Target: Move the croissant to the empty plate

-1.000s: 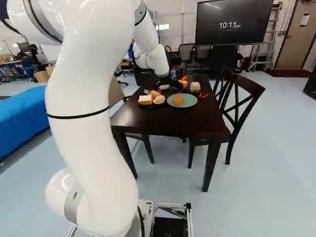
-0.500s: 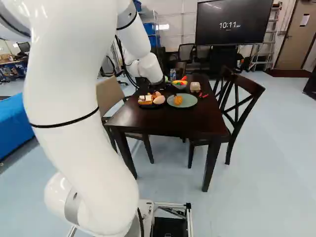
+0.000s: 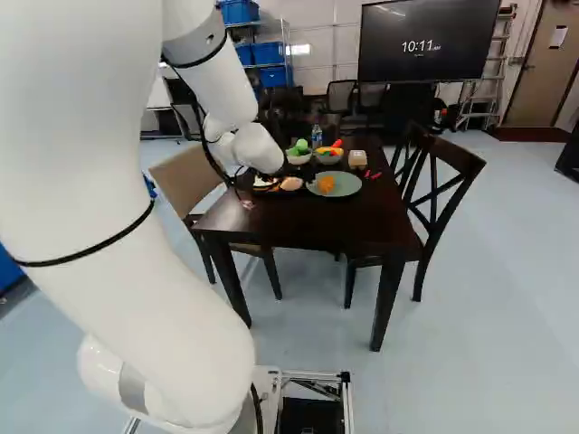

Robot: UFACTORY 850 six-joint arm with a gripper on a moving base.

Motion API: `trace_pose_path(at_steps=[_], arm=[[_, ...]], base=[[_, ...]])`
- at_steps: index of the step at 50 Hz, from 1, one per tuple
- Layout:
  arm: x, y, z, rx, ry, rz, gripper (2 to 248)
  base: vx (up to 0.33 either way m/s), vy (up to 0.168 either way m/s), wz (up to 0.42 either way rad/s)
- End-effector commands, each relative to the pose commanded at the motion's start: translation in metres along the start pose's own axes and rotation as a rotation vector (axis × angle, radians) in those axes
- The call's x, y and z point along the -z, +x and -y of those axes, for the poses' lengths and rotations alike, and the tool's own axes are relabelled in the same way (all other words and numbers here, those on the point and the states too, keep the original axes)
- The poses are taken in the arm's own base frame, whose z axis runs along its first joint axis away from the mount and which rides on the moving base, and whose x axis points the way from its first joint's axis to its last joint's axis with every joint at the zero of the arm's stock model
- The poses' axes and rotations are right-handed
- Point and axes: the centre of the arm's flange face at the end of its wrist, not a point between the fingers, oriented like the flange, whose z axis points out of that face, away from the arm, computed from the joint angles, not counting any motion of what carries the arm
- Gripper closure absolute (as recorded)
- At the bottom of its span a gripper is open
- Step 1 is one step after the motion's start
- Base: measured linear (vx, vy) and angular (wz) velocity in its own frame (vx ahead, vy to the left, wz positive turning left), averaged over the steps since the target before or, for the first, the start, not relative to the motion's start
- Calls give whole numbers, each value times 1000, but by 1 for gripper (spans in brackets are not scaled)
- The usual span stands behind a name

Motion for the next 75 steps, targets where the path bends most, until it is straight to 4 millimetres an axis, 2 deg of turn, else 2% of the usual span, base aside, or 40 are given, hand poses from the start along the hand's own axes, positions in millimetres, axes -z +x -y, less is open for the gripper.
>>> trace_pose_path(at_steps=[19, 38, 59, 75], arm=[[33, -57, 15, 23, 32, -110, 3], [60, -105, 23, 39, 57, -197, 3], [83, -145, 27, 50, 78, -266, 3], [94, -165, 28, 56, 88, -301, 3]], base=[[0, 0, 0], [0, 0, 0], [0, 0, 0], [0, 0, 0]])
